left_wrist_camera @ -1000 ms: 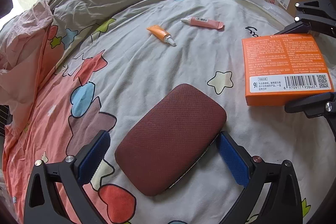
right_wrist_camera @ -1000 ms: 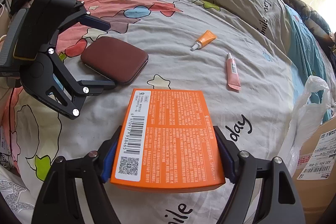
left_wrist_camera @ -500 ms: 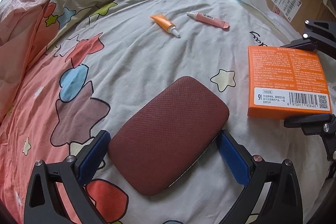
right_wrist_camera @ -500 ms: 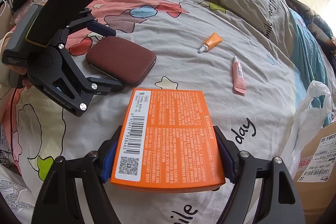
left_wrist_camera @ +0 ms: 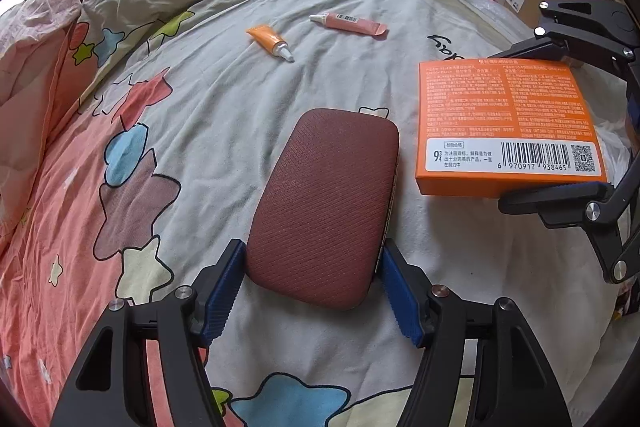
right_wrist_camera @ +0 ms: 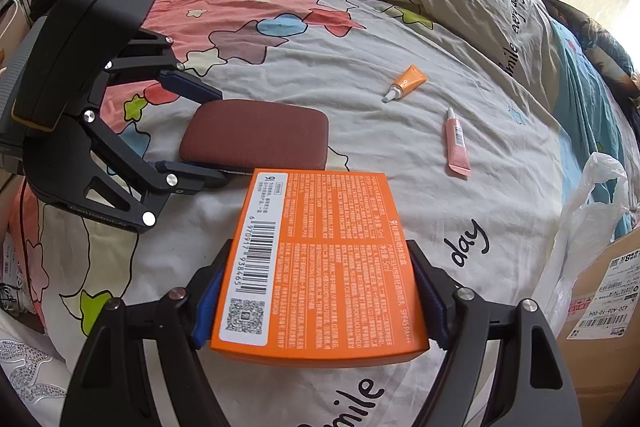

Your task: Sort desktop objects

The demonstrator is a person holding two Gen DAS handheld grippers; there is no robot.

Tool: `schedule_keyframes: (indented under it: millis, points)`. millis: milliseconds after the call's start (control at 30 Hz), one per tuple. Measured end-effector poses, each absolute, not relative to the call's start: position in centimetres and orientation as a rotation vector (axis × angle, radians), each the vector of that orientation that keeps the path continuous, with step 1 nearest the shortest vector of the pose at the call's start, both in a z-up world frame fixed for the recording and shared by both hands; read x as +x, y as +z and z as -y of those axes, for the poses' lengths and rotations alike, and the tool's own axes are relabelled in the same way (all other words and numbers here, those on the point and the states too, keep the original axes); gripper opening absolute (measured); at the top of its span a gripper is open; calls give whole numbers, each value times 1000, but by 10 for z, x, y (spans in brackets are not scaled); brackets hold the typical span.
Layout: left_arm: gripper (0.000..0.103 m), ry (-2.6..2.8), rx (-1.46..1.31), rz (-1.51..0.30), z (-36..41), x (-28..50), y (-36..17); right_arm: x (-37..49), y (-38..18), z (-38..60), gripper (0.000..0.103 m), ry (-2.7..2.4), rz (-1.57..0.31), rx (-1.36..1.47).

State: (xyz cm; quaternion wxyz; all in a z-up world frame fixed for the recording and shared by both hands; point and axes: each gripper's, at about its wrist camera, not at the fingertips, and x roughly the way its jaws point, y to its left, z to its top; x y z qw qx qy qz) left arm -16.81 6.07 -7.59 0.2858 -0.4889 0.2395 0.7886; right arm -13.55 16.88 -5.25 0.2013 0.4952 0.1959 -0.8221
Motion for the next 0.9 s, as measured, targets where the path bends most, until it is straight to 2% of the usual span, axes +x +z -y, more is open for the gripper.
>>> schedule_keyframes:
  millis: [167, 200, 300, 433, 700, 767, 833, 900]
  points:
    - [71, 2135, -1293, -650, -63, -168, -74, -134, -52, -172, 76, -2302, -540, 1385]
    - [74, 2144, -1284, -656, -63, -167, -74, -133, -52, -173, 76, -2302, -539, 1388]
    - [98, 2183, -1235, -684, -66, -166, -71, -133, -54, -177, 76, -2304, -535, 1398]
    - [103, 2171, -1224, -742, -77, -168, -77, -133, -56, -181, 76, -2307, -530, 1406]
    - [102, 2120, -1305, -583, -81, -187, -85, -134, -57, -190, 76, -2320, -513, 1417]
    - [96, 2107, -1360, -485, -73, -195, -85, -135, -58, -192, 76, -2321, -507, 1423]
    - [73, 2108, -1374, -443, -67, -196, -81, -136, -59, -194, 76, -2321, -499, 1427]
    - [69, 2114, -1378, -461, -67, -192, -77, -135, -60, -196, 76, -2322, -495, 1429]
